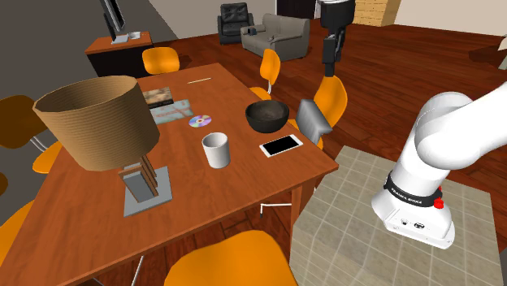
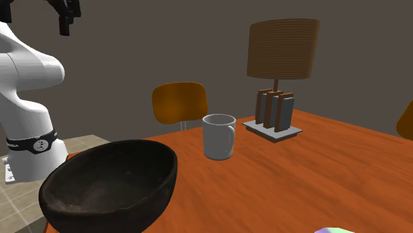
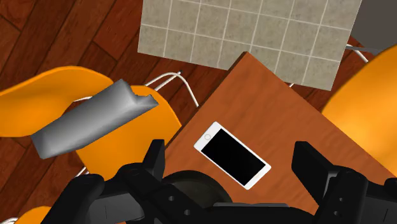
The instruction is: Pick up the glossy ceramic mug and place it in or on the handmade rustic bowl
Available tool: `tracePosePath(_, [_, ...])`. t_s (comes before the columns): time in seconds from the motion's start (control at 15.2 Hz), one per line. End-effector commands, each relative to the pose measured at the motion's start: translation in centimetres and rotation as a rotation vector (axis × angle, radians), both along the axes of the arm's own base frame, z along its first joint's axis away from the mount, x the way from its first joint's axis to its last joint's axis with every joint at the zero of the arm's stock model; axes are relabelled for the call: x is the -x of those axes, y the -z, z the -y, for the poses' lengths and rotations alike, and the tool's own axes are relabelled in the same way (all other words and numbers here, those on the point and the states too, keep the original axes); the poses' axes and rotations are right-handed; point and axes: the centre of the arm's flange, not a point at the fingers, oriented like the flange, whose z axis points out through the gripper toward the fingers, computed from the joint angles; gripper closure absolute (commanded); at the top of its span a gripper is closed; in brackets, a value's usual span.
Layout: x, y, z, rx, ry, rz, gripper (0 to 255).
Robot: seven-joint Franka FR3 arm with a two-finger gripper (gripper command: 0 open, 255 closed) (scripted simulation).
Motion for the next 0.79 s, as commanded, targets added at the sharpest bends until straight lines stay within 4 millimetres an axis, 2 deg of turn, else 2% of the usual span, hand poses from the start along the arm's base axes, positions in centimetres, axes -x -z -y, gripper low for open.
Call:
tracePosePath(0.0, [0.0,0.0,0.0,0.0,0.0,0.0,0])
tracePosePath(0.73, [-9.5,6.7,-8.6,-0.021,-0.033,-0.016,0])
